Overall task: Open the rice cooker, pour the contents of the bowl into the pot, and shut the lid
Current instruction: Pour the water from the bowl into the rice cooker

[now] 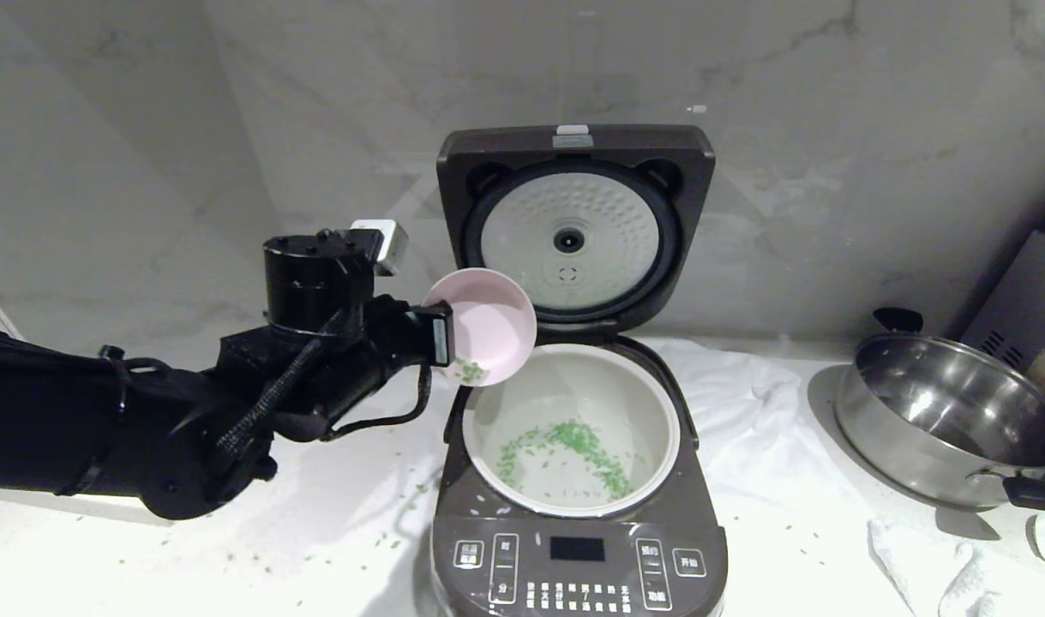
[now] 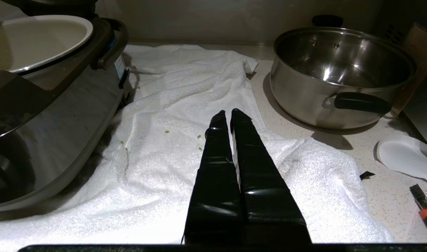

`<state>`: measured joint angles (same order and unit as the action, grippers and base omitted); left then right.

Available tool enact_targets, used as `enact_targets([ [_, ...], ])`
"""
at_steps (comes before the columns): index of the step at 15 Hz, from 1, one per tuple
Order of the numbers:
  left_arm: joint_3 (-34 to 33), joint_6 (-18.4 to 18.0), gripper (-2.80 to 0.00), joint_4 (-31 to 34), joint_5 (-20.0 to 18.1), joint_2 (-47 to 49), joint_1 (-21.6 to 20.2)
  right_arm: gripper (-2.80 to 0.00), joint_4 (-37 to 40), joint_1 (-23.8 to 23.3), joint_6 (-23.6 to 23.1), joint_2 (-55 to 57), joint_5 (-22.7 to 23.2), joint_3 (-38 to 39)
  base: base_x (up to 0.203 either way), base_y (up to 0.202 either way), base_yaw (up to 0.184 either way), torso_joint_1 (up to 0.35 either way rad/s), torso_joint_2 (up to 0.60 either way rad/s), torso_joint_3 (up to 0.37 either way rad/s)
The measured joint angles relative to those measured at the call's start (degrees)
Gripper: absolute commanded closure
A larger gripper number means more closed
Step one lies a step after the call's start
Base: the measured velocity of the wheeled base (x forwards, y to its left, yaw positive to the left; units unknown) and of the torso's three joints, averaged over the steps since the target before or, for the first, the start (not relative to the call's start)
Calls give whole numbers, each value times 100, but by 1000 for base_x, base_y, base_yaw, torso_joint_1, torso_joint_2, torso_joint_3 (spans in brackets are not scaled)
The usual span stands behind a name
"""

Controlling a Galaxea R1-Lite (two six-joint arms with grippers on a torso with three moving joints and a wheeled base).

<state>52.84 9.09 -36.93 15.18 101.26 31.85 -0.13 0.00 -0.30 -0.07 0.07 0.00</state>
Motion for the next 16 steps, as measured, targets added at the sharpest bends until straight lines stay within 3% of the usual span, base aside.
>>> enact_targets([
  [2, 493, 488, 0, 1442, -198, -185, -273, 0, 0, 0, 0, 0, 0, 0, 0, 0, 0, 0, 0, 0],
  [5, 1352, 1212, 0, 3599, -1113, -399, -1053, 0, -2, 0, -2, 0, 0, 0, 0, 0, 0, 0, 0, 0],
  [7, 1753, 1418, 0, 4906, -1644, -482, -1603, 0, -2, 0, -1, 0, 0, 0, 0, 0, 0, 0, 0, 0],
  [9, 1823, 1423, 0, 5728, -1696, -513, -1983, 0, -2, 0, 0, 0, 2, 0, 0, 0, 0, 0, 0, 0],
  [11, 1688, 1311, 0, 6074, -1696, -531, -2333, 0, -2, 0, 0, 0, 2, 0, 0, 0, 0, 0, 0, 0],
  [16, 1378, 601, 0, 6992, -1678, -406, -3300, 0, 0, 0, -2, 0, 0, 0, 0, 0, 0, 0, 0, 0],
])
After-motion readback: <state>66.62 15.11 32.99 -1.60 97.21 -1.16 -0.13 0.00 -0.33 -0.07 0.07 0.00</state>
